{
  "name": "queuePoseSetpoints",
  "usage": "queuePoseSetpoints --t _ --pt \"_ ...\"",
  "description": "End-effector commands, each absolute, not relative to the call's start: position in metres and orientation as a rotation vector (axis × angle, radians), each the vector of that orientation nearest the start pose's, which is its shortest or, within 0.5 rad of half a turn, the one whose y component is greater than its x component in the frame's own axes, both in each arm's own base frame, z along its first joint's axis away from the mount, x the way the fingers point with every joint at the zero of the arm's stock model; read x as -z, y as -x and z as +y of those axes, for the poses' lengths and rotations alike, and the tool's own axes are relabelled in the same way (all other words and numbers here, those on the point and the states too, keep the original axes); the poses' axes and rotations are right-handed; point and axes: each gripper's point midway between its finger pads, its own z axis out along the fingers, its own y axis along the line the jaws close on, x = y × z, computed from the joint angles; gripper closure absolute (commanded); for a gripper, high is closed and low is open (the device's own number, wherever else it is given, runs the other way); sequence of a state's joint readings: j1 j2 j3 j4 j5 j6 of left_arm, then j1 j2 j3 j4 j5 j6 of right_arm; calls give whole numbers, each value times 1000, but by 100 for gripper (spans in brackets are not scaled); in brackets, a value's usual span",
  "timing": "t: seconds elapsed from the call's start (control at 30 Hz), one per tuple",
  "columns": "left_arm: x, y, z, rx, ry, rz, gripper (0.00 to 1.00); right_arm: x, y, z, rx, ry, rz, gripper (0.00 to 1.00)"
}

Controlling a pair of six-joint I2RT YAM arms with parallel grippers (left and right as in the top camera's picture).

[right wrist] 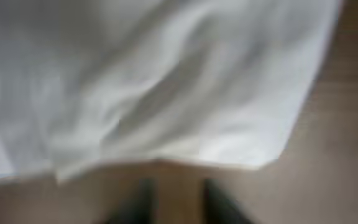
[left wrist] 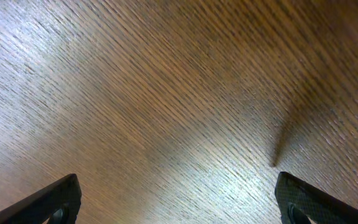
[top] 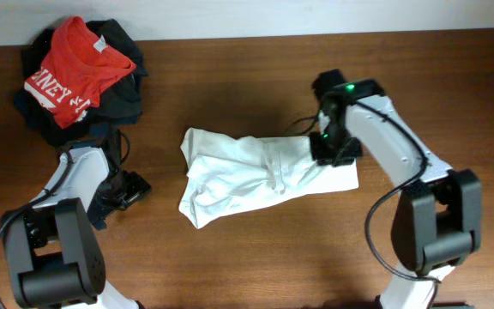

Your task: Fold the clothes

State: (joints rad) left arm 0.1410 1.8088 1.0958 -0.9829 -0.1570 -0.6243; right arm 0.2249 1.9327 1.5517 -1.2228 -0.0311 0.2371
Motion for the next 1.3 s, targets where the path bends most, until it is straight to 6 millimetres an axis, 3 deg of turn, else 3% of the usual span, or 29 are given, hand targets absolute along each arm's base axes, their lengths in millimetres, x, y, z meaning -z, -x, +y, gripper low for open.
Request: queuePoseSetpoints --t 0.0,0.2,0.3,0.37,0.4,0.43,0.47,0.53,0.6,0.73,0.87,1.0,1.13,1.27 --pt "-11 -268 66 -291 1195 2991 1 -60 -346 62 -28 -119 3176 87" --pt "-11 -268 66 -291 1195 2991 1 -1 -321 56 -17 -151 3199 87" --pt "-11 -268 66 -292 1195 2991 1 -7 -315 36 82 -254 3215 91" --pt "-11 -269 66 -289 1195 2989 1 -31 -321 26 89 -299 3209 87" --pt "-11 -269 66 -285 1195 2990 1 -44 -324 23 87 -315 3203 78" --pt "-10 -269 64 -268 1196 2994 1 -62 -330 19 83 -339 3192 58" --pt "-8 -280 44 -50 1048 3058 1 -87 -340 12 75 -371 3165 1" --pt "-10 -298 10 313 786 3093 1 -109 -358 -1 58 -425 3098 1" --pt "-16 -307 -12 528 678 3068 1 -121 -372 -31 48 -542 3019 1" --pt "-32 -334 -51 823 363 2935 1 -121 -365 -77 53 -732 2980 1" --pt "-36 -353 -73 841 232 2863 1 -121 -361 -93 52 -798 2964 1" --pt "-41 -369 -102 832 68 2791 1 -121 -361 -93 52 -800 2963 1" --pt "-34 -371 -101 722 44 2811 1 -121 -362 -93 52 -799 2963 1" --pt "-16 -367 -100 725 71 2856 1 -121 -361 -93 52 -800 2963 1"
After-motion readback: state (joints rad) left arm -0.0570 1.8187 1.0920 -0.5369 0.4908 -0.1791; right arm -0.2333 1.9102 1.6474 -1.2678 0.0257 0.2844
